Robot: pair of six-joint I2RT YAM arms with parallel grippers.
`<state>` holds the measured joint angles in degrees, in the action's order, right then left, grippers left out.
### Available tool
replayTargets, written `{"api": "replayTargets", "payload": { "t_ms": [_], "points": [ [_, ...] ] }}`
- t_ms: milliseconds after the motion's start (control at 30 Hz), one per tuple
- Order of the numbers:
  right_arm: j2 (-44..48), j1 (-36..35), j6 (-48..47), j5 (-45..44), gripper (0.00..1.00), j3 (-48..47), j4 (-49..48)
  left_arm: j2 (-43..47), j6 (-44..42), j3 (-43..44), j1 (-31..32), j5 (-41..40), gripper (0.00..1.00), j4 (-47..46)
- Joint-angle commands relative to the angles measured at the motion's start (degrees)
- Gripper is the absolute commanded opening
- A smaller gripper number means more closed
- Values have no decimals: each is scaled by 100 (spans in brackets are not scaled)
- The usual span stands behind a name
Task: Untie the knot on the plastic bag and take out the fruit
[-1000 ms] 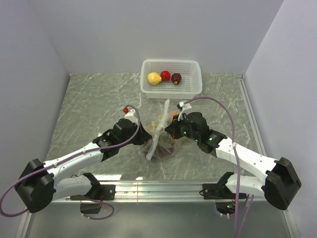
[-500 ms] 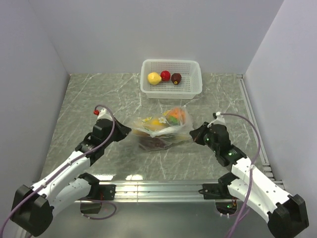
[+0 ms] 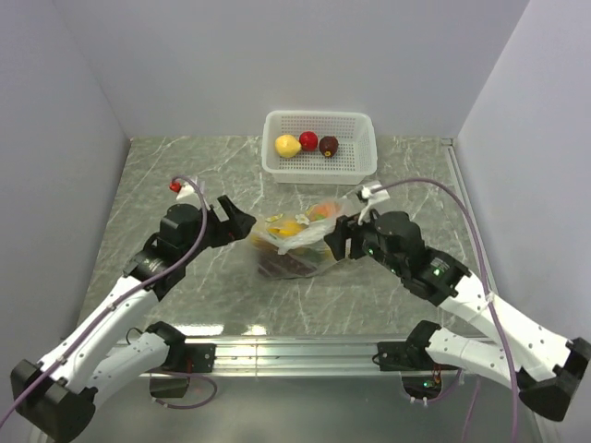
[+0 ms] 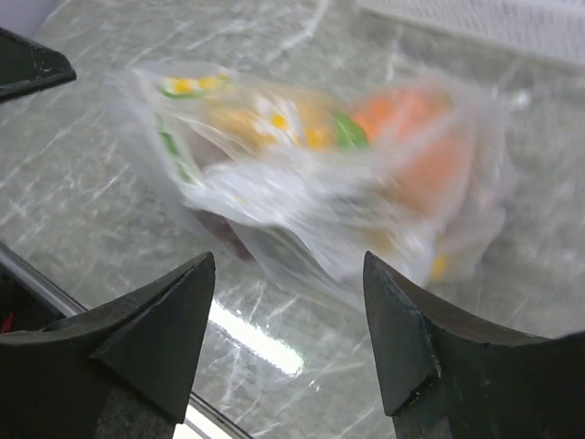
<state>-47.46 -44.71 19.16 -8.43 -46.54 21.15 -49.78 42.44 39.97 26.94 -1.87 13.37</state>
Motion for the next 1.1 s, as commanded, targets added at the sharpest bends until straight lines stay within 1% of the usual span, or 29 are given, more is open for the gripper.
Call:
{"api": "replayTargets", "payload": {
  "t_ms": [0,33,133,200,233,267,333,433,467,600,633,733,767,800,867,900,967,1033,1067],
  "points": [
    [-473,-292,-1166,-274,74,-775,662,258,-149,661,451,-435,98,903],
    [-727,-328,-1282,-378,74,-873,715,249,61,723,740,-542,98,983],
    [-1193,-346,-1739,-440,75,-1119,794,136,500,584,1207,-902,97,879],
    [-1379,-354,-2037,-545,75,-1242,830,-135,695,504,1305,-964,95,669],
    [-1536,-354,-2082,-825,75,-1260,856,-216,887,399,1418,-1051,94,589],
    [-1599,-354,-2126,-914,75,-1278,926,-286,976,346,1472,-1113,93,484],
    [-1687,-363,-2223,-1125,75,-1226,909,-444,1230,179,1594,-1288,92,80],
    [-1740,-389,-2233,-1468,75,-1015,550,-629,1478,47,1744,-1552,91,-387],
    [-1749,-398,-2197,-1686,74,-919,470,-699,1513,64,1762,-1632,91,-448],
    [-1749,-460,-1995,-1960,68,-707,66,-1094,1688,90,1815,-1887,89,-694],
    [-1740,-477,-1969,-2005,66,-655,-31,-1130,1733,29,1832,-1913,89,-886],
    [-1749,-512,-1925,-2180,48,-496,-216,-1288,1891,-76,1859,-2045,87,-1134],
    [-1740,-530,-1690,-2224,30,-444,-268,-1376,1926,-85,1859,-2072,87,-1213],
    [-1697,-539,-1592,-2312,19,-408,-278,-1420,1979,-77,1850,-2055,87,-1240],
    [-1565,-548,-1224,-2365,0,-234,-417,-1456,2023,-85,1876,-2046,87,-1292],
    [-1373,-548,-1074,-2357,0,-154,-514,-1473,2084,-94,1876,-2054,87,-1458],
    [-1135,-557,-662,-2077,0,152,-856,-1491,2120,-112,1885,-2089,87,-1530],
    [-853,-644,-458,-1822,0,356,-1207,-1526,2164,-86,1903,-2168,86,-1521],
    [-713,-688,-300,-1812,0,513,-1279,-1578,2164,-68,1894,-2186,84,-1539]
  ]
}}
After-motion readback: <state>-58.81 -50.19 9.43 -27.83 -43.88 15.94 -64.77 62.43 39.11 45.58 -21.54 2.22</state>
